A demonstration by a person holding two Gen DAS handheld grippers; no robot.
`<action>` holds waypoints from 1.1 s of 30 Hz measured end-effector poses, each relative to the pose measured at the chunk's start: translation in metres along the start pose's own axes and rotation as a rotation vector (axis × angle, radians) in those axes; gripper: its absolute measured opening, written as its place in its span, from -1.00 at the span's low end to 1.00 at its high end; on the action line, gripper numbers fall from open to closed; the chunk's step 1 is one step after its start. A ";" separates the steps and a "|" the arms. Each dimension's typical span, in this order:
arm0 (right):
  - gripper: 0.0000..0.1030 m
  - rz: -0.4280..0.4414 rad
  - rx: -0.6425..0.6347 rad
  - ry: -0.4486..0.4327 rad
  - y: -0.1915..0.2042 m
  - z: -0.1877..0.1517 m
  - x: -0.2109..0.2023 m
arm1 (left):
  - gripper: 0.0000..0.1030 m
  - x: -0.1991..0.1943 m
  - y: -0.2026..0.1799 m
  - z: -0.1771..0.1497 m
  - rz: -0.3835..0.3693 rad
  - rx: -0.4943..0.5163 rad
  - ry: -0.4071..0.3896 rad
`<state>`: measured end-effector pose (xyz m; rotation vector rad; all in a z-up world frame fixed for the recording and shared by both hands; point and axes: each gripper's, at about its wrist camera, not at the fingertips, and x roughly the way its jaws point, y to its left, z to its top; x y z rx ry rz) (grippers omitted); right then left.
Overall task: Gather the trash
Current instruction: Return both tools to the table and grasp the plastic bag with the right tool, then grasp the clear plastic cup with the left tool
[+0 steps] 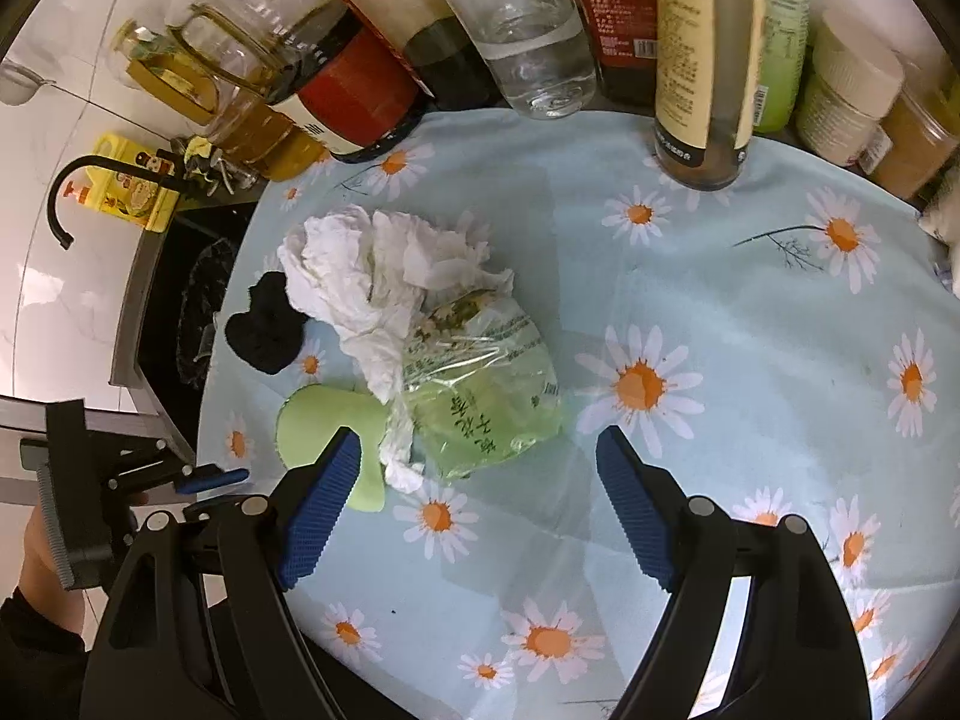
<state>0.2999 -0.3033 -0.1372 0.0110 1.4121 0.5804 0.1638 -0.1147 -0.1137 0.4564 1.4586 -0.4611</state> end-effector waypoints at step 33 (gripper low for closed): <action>0.48 -0.175 -0.151 0.215 0.031 0.032 0.074 | -0.98 -0.020 -0.004 -0.046 -0.033 -0.133 -0.077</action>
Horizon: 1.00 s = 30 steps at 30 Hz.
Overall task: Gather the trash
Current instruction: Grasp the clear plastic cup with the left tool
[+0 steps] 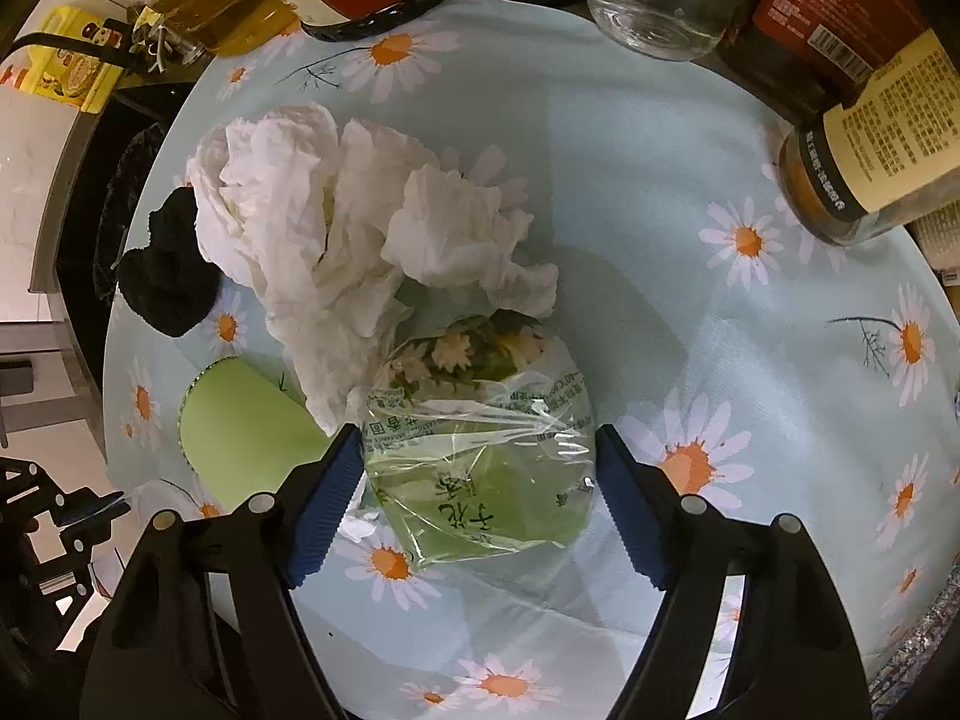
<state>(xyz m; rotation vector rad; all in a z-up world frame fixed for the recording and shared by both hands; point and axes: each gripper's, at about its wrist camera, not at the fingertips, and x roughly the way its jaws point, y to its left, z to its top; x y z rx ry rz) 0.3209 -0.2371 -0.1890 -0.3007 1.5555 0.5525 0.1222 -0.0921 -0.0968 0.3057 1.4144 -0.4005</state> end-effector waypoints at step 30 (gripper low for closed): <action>0.48 0.095 -0.102 -0.109 0.145 0.014 -0.051 | -0.98 -0.033 0.090 -0.064 0.031 -0.103 -0.081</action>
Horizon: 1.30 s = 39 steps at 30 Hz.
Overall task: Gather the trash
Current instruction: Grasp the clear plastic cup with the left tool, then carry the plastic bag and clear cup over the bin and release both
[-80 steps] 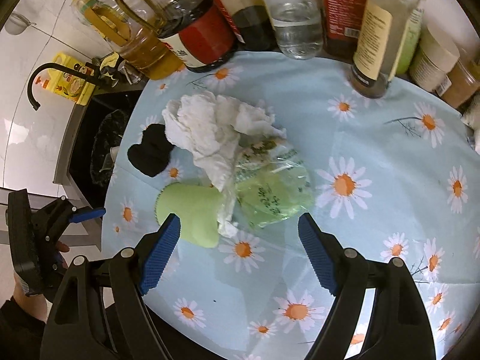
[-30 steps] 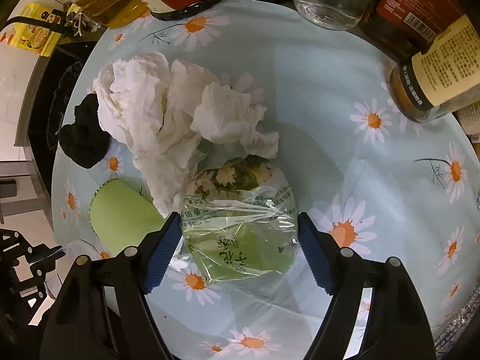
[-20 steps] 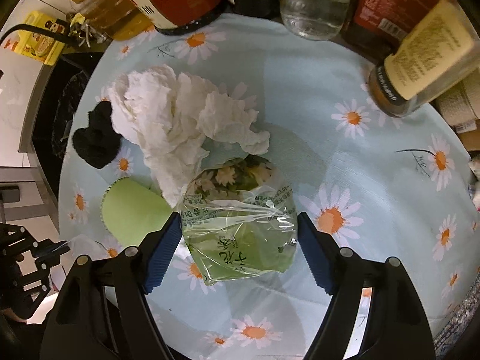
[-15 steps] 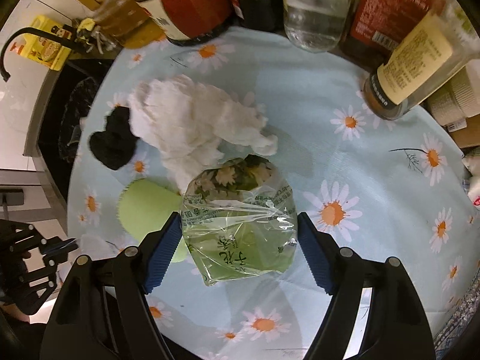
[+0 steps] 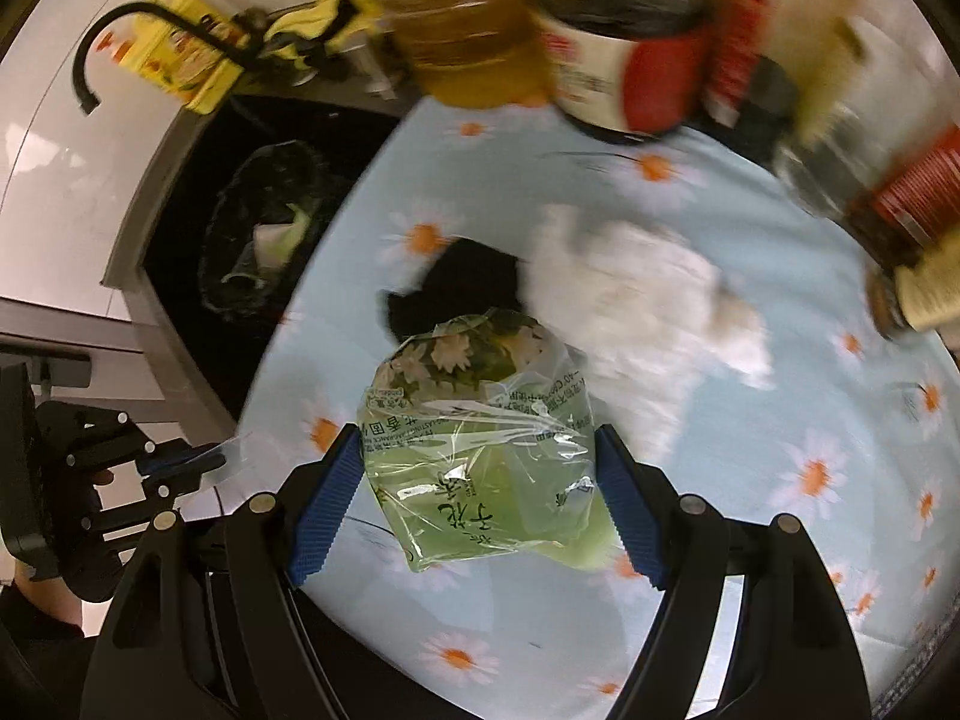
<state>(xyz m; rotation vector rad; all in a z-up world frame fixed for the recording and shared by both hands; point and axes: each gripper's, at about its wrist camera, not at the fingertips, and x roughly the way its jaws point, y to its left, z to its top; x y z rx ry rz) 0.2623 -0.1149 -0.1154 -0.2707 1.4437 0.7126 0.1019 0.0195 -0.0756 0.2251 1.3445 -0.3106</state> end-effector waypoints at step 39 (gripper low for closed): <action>0.48 0.139 -0.078 0.124 0.199 0.171 0.123 | -0.98 0.017 0.265 -0.051 0.065 -0.274 -0.003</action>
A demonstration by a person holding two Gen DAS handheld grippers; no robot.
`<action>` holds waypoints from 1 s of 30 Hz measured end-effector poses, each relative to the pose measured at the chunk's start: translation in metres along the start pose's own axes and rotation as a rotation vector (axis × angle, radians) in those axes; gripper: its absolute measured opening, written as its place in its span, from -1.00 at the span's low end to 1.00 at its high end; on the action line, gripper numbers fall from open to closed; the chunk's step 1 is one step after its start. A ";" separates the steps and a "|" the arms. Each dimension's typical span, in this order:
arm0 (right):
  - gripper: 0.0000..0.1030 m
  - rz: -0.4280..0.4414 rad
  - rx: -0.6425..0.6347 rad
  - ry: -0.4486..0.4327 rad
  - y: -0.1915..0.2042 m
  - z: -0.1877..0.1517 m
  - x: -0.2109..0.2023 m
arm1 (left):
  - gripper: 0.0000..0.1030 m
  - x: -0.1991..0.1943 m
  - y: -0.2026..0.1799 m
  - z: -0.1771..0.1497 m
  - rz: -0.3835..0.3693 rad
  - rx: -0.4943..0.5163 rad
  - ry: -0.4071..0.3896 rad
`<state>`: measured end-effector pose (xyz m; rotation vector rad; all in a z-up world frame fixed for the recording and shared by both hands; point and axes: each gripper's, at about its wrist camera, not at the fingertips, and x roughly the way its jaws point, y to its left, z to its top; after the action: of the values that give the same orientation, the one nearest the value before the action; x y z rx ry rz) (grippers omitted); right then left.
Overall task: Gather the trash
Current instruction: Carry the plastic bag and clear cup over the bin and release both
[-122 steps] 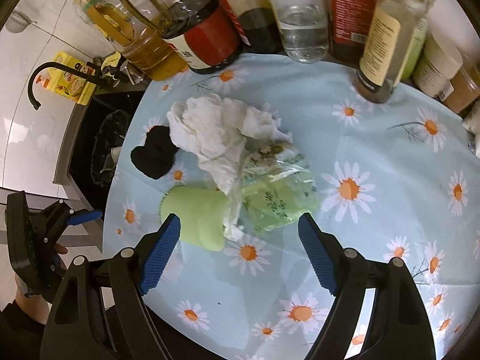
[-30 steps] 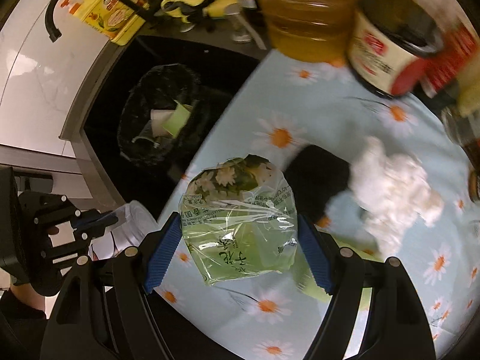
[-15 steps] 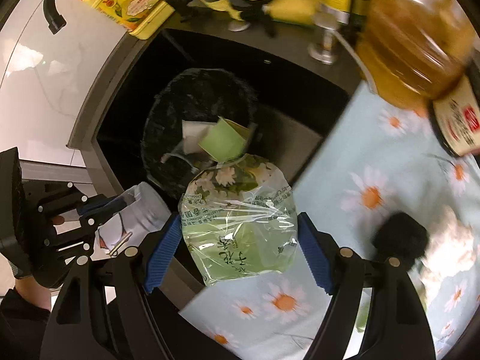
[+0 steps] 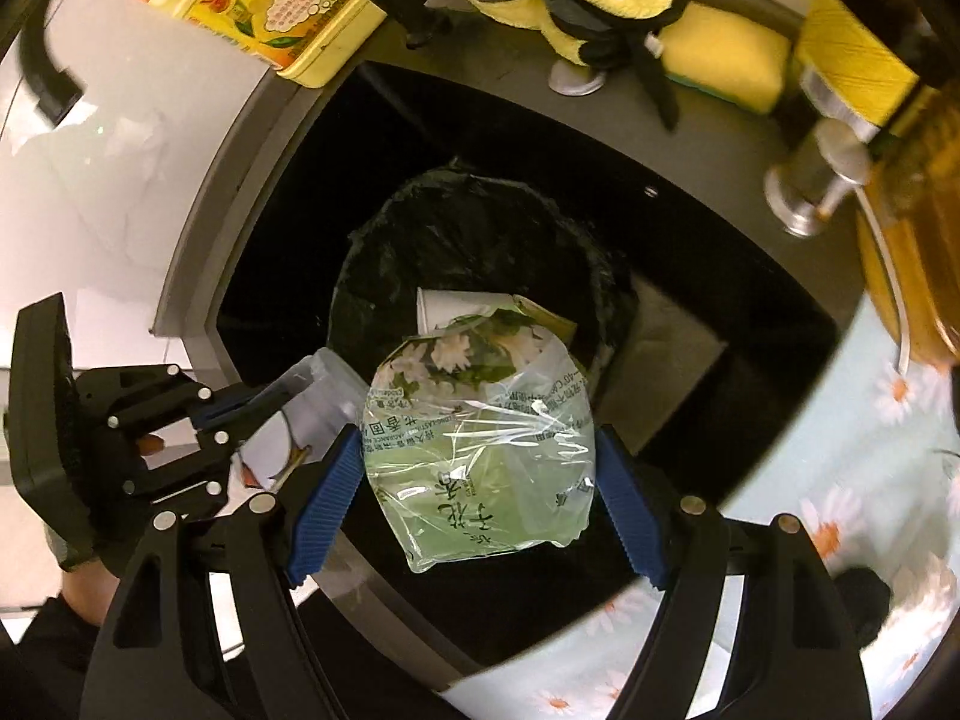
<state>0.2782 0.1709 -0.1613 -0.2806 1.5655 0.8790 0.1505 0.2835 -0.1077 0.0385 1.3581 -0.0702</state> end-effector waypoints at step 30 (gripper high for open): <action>0.63 0.051 0.074 -0.002 -0.016 -0.010 -0.007 | 0.04 -0.003 -0.001 0.012 0.038 -0.016 -0.008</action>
<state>0.2820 0.1512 -0.1616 -0.1868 1.6054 0.8585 0.1619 0.2817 -0.1026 0.0508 1.3495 -0.0279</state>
